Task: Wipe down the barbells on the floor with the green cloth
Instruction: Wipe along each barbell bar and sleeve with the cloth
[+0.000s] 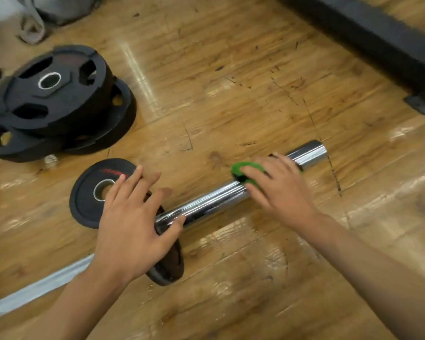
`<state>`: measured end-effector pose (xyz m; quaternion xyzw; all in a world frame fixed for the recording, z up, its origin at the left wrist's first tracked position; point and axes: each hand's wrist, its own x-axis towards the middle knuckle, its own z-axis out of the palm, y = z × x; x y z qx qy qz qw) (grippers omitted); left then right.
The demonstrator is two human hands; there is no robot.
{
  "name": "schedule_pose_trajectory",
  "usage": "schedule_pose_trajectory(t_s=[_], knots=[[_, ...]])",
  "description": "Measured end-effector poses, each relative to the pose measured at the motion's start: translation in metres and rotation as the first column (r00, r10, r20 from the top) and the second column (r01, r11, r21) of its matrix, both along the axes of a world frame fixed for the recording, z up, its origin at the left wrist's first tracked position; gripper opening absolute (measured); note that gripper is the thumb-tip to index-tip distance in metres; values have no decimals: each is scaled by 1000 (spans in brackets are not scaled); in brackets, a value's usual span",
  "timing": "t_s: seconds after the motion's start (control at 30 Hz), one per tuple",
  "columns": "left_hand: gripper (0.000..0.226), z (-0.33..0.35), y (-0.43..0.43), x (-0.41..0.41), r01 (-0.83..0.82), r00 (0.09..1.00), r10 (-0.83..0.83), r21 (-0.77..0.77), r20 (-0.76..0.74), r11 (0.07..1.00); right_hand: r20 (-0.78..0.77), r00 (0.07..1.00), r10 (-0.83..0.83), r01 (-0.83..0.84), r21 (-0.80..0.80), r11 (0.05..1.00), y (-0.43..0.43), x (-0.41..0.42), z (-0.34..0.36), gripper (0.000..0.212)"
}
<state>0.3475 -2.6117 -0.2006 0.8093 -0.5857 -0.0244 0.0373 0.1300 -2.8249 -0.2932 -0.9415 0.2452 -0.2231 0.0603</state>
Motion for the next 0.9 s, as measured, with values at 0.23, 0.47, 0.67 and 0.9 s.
schedule_pose_trajectory(t_s=[0.23, 0.47, 0.67, 0.9], knots=[[67, -2, -13, 2, -13, 999, 13, 2, -29, 1000, 45, 968, -246, 235, 175, 956, 19, 18, 14, 33], [64, -3, -1, 1, -58, 998, 58, -21, -32, 998, -63, 994, 86, -83, 41, 996, 8, 10, 5, 32], [62, -1, -10, -15, -46, 999, 46, 2, -12, 999, 2, 842, -539, 530, 187, 828, -11, 0, 17, 36], [65, 2, -5, -15, -58, 998, 54, 99, 43, 993, -127, 979, 157, -146, 91, 985, 66, 32, 16, 35]])
